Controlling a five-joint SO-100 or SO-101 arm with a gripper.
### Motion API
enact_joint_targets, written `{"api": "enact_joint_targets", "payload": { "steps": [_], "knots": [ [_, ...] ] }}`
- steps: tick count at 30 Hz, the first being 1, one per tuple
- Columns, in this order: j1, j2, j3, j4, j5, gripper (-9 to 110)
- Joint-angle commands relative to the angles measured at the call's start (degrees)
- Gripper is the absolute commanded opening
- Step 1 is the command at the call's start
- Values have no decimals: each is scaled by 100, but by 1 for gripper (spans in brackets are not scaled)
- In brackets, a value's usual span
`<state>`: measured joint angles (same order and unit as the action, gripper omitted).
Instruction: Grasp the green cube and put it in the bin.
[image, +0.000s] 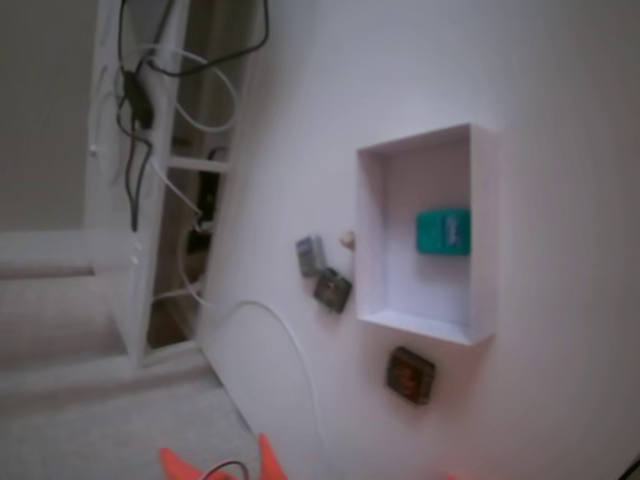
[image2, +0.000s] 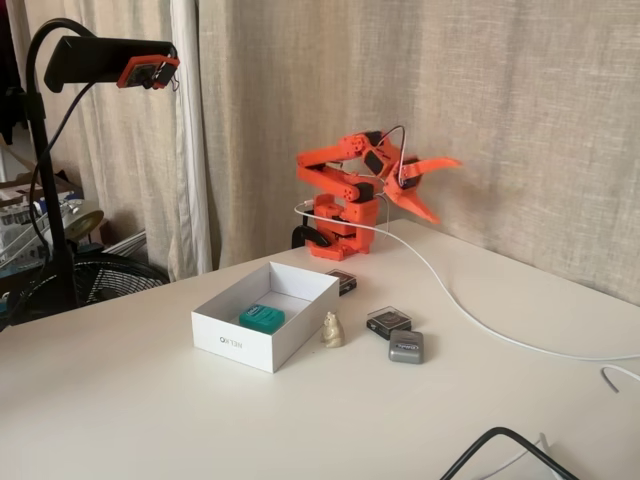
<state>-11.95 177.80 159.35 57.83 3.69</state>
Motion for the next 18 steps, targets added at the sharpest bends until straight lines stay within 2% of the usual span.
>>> {"api": "enact_joint_targets", "payload": {
  "steps": [1, 18],
  "knots": [
    [-9, 466, 308, 141, -9, 56],
    [-220, 1195, 1046, 1336, -18, 56]
  ]
}}
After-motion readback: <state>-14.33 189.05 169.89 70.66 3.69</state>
